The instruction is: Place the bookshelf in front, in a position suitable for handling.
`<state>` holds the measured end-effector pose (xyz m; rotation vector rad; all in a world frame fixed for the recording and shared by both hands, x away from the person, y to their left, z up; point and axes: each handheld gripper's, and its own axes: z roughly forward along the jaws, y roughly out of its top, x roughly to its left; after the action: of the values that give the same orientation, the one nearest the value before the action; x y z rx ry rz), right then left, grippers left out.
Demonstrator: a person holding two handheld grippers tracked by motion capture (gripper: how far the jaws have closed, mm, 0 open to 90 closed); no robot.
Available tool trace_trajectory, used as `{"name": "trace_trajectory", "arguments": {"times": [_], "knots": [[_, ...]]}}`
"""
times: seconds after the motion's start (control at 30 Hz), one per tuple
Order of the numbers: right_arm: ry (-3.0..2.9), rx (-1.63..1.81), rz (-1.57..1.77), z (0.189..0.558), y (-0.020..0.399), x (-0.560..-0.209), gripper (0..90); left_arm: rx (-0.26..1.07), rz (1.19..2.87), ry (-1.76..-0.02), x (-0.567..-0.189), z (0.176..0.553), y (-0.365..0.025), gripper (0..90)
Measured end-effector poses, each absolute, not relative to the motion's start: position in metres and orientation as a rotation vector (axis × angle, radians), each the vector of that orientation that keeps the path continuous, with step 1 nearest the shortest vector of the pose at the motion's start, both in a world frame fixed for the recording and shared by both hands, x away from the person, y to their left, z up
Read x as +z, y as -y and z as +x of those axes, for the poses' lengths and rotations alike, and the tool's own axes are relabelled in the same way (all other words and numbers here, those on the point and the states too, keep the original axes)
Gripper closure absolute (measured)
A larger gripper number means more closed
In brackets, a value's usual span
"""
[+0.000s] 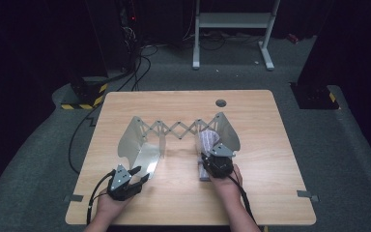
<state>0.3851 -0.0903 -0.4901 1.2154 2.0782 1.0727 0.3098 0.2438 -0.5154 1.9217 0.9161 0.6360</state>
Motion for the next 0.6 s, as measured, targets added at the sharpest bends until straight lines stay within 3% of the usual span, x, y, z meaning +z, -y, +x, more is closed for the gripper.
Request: {"name": "trace_trajectory", "arguments": {"times": [0.6], "knots": [[-1.94, 1.248, 1.125, 0.368, 0.095, -0.445, 65.9, 0.662, 1.913, -0.927, -0.515, 0.31, -0.245, 50.9]]}}
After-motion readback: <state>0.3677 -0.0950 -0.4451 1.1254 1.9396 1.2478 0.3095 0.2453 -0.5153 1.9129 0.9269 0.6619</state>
